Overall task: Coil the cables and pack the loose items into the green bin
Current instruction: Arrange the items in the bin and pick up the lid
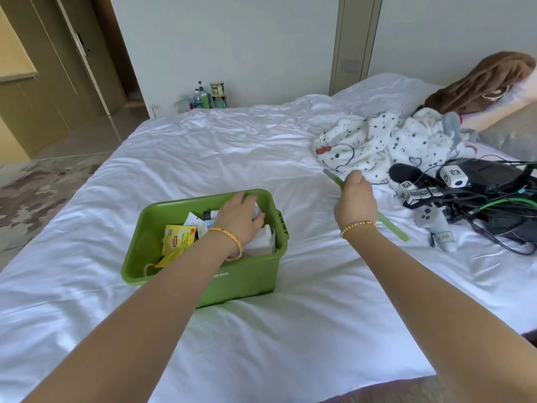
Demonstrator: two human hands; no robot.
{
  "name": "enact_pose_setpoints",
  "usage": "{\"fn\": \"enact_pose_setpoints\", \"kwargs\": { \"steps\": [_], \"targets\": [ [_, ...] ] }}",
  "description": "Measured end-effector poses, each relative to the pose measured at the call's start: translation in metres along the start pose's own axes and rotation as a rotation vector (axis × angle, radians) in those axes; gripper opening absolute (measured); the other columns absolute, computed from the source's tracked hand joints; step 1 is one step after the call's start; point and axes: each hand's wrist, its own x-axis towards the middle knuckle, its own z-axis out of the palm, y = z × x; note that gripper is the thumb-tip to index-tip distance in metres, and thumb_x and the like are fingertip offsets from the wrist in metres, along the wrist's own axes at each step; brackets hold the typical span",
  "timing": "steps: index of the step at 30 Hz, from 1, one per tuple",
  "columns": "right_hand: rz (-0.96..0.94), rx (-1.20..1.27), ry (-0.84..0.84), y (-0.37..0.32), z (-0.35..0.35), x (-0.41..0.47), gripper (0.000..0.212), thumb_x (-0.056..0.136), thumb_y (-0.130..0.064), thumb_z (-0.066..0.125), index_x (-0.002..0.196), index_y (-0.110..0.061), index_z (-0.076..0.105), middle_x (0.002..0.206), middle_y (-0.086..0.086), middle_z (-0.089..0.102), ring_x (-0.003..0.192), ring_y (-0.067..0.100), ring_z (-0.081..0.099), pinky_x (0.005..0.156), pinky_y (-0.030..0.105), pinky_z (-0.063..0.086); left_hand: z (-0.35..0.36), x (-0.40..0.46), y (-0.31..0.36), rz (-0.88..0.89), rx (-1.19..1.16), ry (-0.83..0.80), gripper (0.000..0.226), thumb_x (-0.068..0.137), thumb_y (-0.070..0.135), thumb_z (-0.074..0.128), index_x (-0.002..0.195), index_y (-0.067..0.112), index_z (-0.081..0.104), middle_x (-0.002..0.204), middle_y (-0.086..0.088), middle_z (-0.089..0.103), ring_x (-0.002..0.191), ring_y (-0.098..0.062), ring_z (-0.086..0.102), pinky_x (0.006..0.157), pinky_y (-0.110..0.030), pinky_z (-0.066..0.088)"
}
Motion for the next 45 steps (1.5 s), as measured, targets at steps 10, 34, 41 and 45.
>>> {"fn": "enact_pose_setpoints", "kwargs": {
  "steps": [10, 34, 41, 45],
  "targets": [
    [-0.537, 0.428, -0.067, -0.112, -0.048, -0.048, 0.038, 0.073, 0.023, 0.038, 0.095, -0.007, 0.05, 0.103, 0.016, 0.053, 0.096, 0.019, 0.041, 0.074, 0.01, 0.031, -0.079, -0.061, -0.043, -0.031, 0.121, 0.468, 0.089, 0.083, 0.025, 0.064, 0.15, 0.021, 0.004, 0.157, -0.015, 0.003, 0.145, -0.031, 0.008, 0.117, -0.048, 0.007],
    [-0.394, -0.292, -0.432, -0.088, -0.016, -0.087, 0.036, 0.083, 0.002, 0.04, 0.114, -0.004, 0.057, 0.122, 0.01, 0.055, 0.12, 0.028, 0.047, 0.088, 0.036, 0.047, -0.039, -0.115, -0.072, 0.346, 0.326, 0.058, 0.045, 0.094, 0.048, 0.04, 0.113, 0.007, 0.046, 0.129, -0.007, 0.049, 0.116, -0.023, 0.045, 0.09, -0.032, 0.041],
    [-0.126, 0.031, -0.543, -0.105, -0.003, -0.097, 0.037, 0.098, -0.024, 0.031, 0.123, 0.001, 0.042, 0.128, 0.02, 0.042, 0.116, 0.037, 0.046, 0.098, 0.041, 0.038, -0.037, -0.119, -0.086, 0.216, 0.287, -0.106, 0.061, 0.095, 0.05, 0.032, 0.148, 0.026, 0.014, 0.158, 0.008, 0.012, 0.146, -0.012, 0.008, 0.117, -0.047, 0.01],
    [-0.104, 0.102, -0.595, -0.105, 0.007, -0.098, 0.042, 0.1, -0.023, 0.03, 0.135, 0.001, 0.031, 0.144, 0.019, 0.027, 0.118, 0.038, 0.047, 0.102, 0.043, 0.038, -0.044, -0.12, -0.103, 0.119, 0.026, -0.025, 0.047, 0.099, 0.041, 0.032, 0.142, 0.022, 0.037, 0.153, 0.001, 0.029, 0.142, -0.016, 0.023, 0.116, -0.037, 0.014]
  ]
}}
